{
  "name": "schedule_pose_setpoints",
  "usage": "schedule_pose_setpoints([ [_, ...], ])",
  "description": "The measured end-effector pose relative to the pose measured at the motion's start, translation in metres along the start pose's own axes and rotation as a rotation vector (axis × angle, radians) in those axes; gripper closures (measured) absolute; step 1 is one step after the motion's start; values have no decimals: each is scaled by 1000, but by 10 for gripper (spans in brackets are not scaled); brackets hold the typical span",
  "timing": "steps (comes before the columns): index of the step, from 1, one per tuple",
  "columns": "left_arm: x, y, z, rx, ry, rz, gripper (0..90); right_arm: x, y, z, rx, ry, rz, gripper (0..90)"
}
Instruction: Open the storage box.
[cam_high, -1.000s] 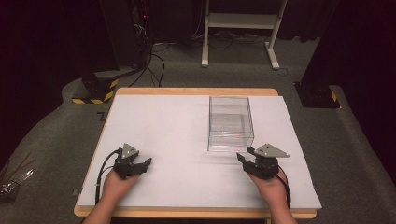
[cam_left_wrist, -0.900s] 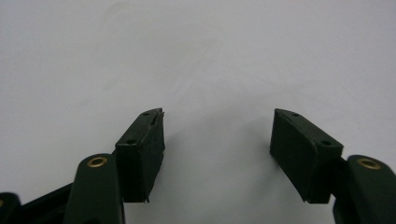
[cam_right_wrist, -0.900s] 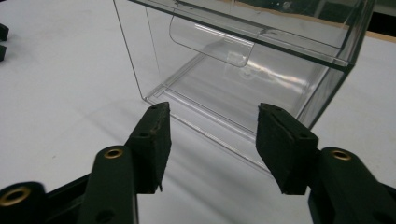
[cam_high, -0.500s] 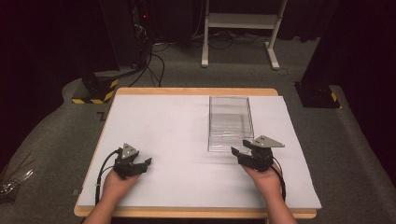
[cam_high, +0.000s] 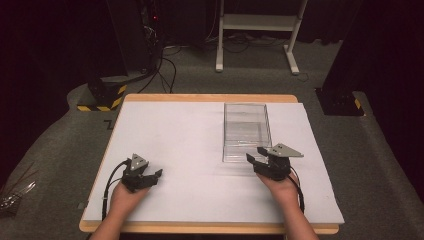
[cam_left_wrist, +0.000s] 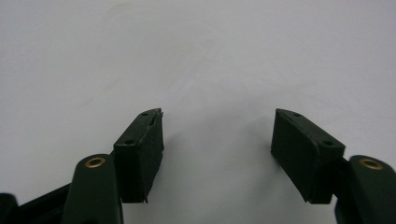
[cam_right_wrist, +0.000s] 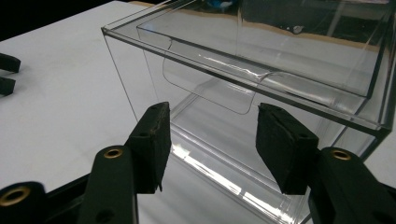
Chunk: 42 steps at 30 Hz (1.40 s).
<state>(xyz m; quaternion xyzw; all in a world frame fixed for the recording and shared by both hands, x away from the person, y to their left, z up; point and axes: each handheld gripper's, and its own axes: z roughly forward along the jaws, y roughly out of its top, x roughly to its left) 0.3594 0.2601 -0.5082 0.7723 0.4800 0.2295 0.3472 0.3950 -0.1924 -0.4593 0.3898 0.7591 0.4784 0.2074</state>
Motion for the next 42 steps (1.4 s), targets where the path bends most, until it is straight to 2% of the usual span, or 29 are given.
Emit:
schedule_pose_setpoints([
  [5,0,0,0,2,1,1,341,-4,0,1,-27,13,10,505],
  [10,0,0,0,-2,3,-2,341,-10,-1,5,-37,63,39,529],
  [28,-7,-1,-2,-19,53,54,340,-22,0,12,-58,126,29,658],
  [34,-8,-1,-2,-19,57,58,341,-25,-1,12,-67,143,29,671],
  [36,-8,-1,-2,-19,56,56,341,-26,-1,12,-62,147,24,712],
  [42,-8,-1,-2,-19,57,58,341,-31,-2,10,-63,178,33,760],
])
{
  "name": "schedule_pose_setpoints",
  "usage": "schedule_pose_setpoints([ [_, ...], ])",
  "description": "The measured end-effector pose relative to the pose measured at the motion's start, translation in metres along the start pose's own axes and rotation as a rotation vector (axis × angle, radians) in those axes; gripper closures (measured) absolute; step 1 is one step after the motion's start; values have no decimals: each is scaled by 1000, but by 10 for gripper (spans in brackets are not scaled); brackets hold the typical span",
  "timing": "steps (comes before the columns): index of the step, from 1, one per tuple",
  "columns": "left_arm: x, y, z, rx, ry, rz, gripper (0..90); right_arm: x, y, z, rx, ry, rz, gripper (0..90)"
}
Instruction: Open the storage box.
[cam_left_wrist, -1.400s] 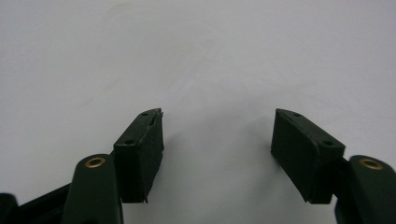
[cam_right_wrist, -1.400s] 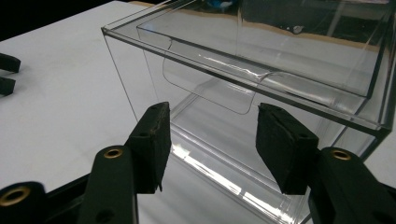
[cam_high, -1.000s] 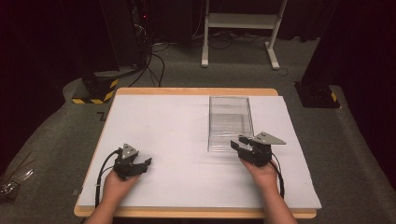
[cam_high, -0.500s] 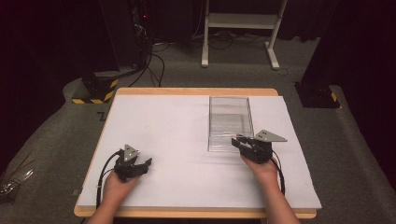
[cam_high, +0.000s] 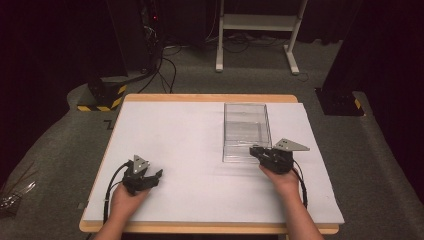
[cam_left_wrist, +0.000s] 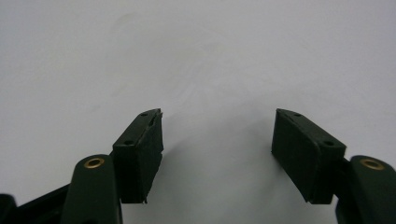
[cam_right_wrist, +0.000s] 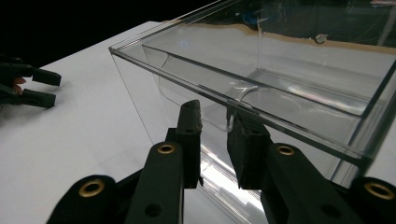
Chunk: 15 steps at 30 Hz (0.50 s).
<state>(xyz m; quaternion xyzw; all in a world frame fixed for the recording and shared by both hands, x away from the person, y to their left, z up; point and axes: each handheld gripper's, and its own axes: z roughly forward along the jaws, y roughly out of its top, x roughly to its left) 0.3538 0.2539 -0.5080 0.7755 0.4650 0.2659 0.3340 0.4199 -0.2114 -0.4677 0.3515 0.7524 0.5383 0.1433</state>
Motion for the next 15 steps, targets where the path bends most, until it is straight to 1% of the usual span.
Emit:
schedule_pose_setpoints([
  [3,0,0,0,1,-1,-1,341,-2,-1,-2,0,12,8,779],
  [8,0,0,0,-1,-1,-3,342,-3,-2,-6,1,31,2,799],
  [15,2,0,1,3,-18,-20,345,2,-5,-13,9,34,-15,811],
])
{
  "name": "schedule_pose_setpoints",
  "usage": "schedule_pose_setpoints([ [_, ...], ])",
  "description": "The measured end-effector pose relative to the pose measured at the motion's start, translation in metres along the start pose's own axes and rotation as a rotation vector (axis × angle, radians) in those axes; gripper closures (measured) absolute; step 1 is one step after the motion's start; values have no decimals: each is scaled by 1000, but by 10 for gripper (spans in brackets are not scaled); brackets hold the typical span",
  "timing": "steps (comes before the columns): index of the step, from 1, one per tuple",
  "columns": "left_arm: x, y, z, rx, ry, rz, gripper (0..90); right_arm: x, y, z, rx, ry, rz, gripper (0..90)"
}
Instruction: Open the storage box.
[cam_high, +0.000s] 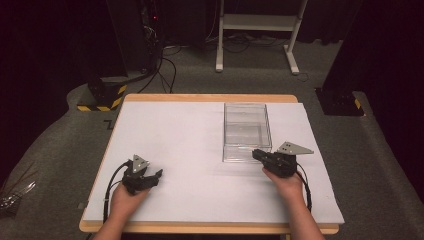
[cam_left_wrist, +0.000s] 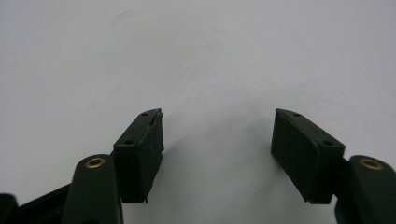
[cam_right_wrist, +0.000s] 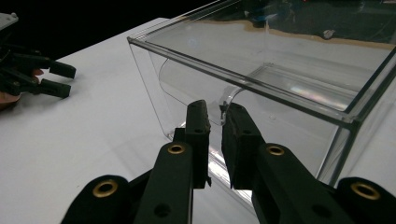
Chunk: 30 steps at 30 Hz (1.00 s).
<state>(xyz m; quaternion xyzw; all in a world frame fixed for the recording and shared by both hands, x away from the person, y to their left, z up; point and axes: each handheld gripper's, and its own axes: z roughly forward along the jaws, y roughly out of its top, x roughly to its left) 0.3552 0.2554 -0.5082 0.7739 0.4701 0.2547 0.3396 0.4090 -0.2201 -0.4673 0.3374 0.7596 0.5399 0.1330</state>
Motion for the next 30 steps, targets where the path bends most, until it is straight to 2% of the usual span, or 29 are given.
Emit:
schedule_pose_setpoints([
  [2,0,0,0,1,-3,-5,346,2,-1,-2,0,0,-2,815],
  [5,0,0,0,-5,1,9,354,6,-4,-7,2,-1,-2,822],
  [9,4,0,1,10,-31,-30,358,12,-7,-12,-2,-11,1,840],
  [14,-1,0,-1,-7,5,18,362,19,-11,-20,7,-18,-10,848],
  [17,-1,0,-1,-5,0,14,367,22,-11,-22,12,-24,-17,843],
  [18,1,0,0,0,-11,1,367,23,-11,-21,15,-25,-18,832],
  [21,3,0,1,4,-26,-22,361,22,-9,-16,24,-8,-11,768],
  [25,5,0,1,8,-36,-33,363,23,-6,-8,34,12,-34,723],
  [30,5,0,1,9,-41,-37,363,19,-5,-6,34,46,-29,729],
])
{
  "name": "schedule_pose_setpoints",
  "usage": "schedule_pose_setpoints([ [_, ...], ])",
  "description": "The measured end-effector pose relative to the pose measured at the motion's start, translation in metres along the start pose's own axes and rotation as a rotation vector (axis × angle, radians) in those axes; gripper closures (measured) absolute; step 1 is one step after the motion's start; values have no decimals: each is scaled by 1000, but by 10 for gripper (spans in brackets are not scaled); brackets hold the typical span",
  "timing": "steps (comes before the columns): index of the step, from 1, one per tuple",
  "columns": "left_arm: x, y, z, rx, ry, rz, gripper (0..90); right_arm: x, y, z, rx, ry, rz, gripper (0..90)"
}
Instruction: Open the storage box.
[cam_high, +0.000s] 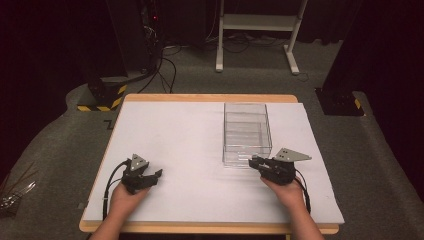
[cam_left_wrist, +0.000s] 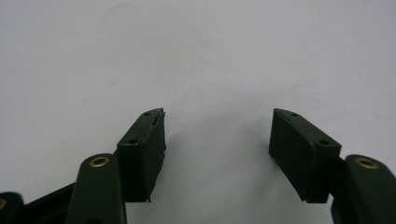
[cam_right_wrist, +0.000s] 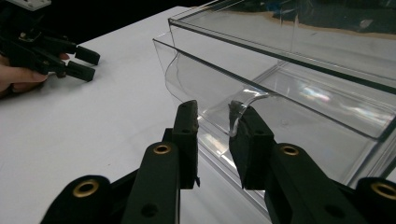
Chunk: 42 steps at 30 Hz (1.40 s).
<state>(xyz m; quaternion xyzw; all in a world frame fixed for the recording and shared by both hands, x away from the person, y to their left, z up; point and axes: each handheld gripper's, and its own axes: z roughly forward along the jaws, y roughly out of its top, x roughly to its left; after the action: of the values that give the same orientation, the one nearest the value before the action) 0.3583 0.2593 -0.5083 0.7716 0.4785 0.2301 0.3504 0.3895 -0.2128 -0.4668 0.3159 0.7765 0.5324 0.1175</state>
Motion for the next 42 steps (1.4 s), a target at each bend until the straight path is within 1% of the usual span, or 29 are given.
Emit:
schedule_pose_setpoints([
  [1,0,0,0,-1,0,-1,363,0,0,0,0,0,0,729],
  [5,0,0,0,-1,1,-1,363,-4,-2,-3,-2,29,5,767],
  [7,0,0,0,0,0,-1,363,-4,-3,-3,-4,30,5,770],
  [11,0,0,0,0,2,2,363,-4,-5,-5,-10,48,4,782],
  [12,0,0,0,0,2,3,363,-3,-6,-6,-9,56,1,785],
  [21,0,0,0,0,5,7,363,9,-8,-13,0,62,-15,794],
  [26,0,0,0,0,5,7,363,13,-12,-16,-5,78,-7,798],
  [31,0,0,0,0,0,0,364,17,-16,-23,7,79,-17,796],
  [34,0,0,0,0,1,3,364,19,-17,-26,9,85,-15,796],
  [42,0,0,0,0,1,3,364,26,-20,-34,18,94,-33,799],
])
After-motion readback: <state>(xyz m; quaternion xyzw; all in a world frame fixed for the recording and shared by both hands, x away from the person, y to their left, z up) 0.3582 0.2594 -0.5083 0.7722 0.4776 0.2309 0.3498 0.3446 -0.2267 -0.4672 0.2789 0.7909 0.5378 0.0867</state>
